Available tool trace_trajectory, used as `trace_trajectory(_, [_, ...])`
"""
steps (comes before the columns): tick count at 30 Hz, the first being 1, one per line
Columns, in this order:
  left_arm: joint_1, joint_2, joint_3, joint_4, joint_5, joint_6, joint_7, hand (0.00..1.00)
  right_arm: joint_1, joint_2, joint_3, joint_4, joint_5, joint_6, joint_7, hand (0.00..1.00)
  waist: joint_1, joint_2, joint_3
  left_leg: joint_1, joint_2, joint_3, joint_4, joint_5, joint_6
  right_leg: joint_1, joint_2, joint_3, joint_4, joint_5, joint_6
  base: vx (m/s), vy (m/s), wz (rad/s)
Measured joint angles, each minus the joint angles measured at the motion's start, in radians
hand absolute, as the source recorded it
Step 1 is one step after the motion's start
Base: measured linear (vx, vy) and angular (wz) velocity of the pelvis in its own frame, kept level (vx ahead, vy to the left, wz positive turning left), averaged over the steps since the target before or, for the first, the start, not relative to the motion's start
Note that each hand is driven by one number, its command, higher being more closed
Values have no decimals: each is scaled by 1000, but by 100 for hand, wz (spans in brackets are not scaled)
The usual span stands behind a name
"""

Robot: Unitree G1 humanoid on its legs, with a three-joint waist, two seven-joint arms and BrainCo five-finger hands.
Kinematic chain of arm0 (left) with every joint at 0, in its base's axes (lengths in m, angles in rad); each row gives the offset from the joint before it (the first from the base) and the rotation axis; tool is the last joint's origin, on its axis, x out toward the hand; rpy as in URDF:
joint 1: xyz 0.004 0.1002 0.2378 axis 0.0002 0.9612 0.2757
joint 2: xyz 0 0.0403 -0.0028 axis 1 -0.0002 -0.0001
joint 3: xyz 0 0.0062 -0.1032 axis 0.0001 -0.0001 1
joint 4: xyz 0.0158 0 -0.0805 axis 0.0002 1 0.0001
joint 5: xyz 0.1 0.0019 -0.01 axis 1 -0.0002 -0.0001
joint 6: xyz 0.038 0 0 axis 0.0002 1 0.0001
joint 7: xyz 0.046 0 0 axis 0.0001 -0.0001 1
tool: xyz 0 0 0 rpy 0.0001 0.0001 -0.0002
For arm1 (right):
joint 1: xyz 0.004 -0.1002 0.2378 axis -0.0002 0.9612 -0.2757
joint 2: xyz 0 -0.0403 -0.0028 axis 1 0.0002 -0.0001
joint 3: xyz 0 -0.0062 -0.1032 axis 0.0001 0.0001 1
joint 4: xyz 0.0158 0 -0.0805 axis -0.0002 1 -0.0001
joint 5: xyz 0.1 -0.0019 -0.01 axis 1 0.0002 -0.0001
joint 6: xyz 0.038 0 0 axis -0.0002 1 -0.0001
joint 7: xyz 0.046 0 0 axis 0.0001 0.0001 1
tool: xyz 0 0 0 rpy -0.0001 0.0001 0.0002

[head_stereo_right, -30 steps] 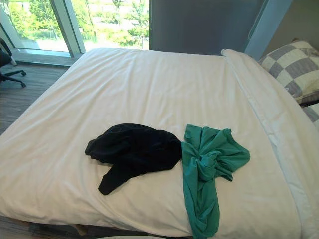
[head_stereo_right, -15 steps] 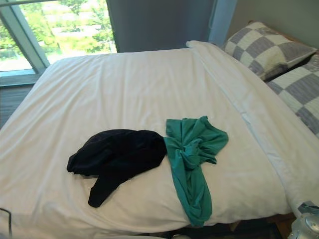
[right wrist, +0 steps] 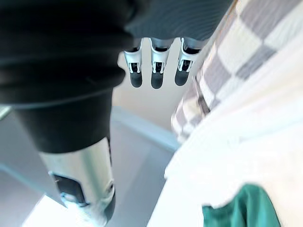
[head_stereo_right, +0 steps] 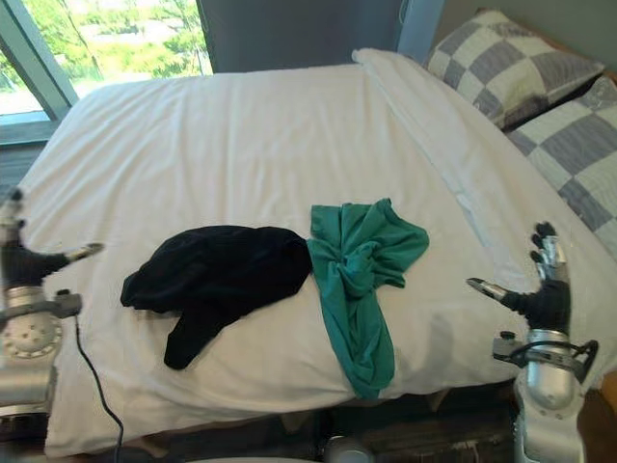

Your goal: Tidy the bed and pick cloth on bed and put in laundry

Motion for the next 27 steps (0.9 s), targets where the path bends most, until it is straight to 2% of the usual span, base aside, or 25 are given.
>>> trace_trajectory(3, [-44, 0, -44, 65, 68, 37, 0, 0, -8, 0, 44, 0, 0, -1, -14, 0, 0, -30, 42, -24, 2, 2, 8, 5, 1, -22, 0, 3, 4, 10, 2, -43, 9, -4])
trace_trajectory(5, [-93, 3, -79, 107, 86, 62, 8, 0, -25, 0, 84, -3, 0, -3, -51, 0, 3, -73, 73, -77, 3, -3, 25, 9, 7, -67, -5, 5, 5, 23, 18, -47, 5, 3])
trace_trajectory(8, [-113, 4, -110, 128, 132, 79, 14, 0, -63, -1, 98, -5, 1, -3, -89, 0, 7, -95, 103, -111, 1, -11, 30, 13, 14, -95, -10, 6, 5, 32, 31, -29, 30, 10])
trace_trajectory(11, [-133, 11, -117, 129, 162, 93, 15, 0, -102, -5, 96, -6, 2, -3, -134, 0, 13, -94, 134, -153, 1, -25, 47, 13, 15, -121, -16, 19, 6, 43, 47, 10, 73, 15])
trace_trajectory(13, [-158, 50, -117, 128, 167, 101, 10, 0, -129, -7, 91, -22, 5, -3, -155, 0, 26, -86, 174, -182, 1, -38, 61, 10, 20, -135, -21, 41, 6, 53, 61, 18, 102, 15])
trace_trajectory(15, [-165, 73, -114, 128, 169, 106, 4, 0, -139, -8, 86, -53, 6, -3, -159, 0, 31, -83, 181, -214, -2, -47, 70, 10, 22, -158, -26, 59, 6, 54, 61, 28, 82, 15])
trace_trajectory(17, [-166, 95, -109, 128, 165, 106, -8, 0, -165, -31, 79, -82, 9, -3, -159, 0, 35, -76, 216, -241, -2, -51, 94, 6, 28, -173, -31, 59, 6, 56, 61, 32, 49, 13])
trace_trajectory(20, [-166, 95, -104, 128, 159, 105, -17, 0, -203, -55, 69, -116, 10, -9, -160, 0, 38, -68, 239, -282, -5, -51, 119, -3, 38, -211, -32, 77, 6, 68, 73, 9, 42, 2])
trace_trajectory(23, [-183, 94, -105, 128, 160, 105, -14, 0, -234, -78, 68, -156, 10, -16, -160, 0, 37, -72, 288, -322, -14, -50, 146, -10, 47, -244, -40, 103, 6, 82, 64, -5, 54, -2])
trace_trajectory(27, [-211, 89, -107, 118, 162, 105, 17, 0, -248, -81, 67, -172, 11, -15, -161, 0, 38, -71, 327, -361, -17, -46, 174, -22, 56, -273, -47, 126, 6, 93, 68, -12, 33, -5])
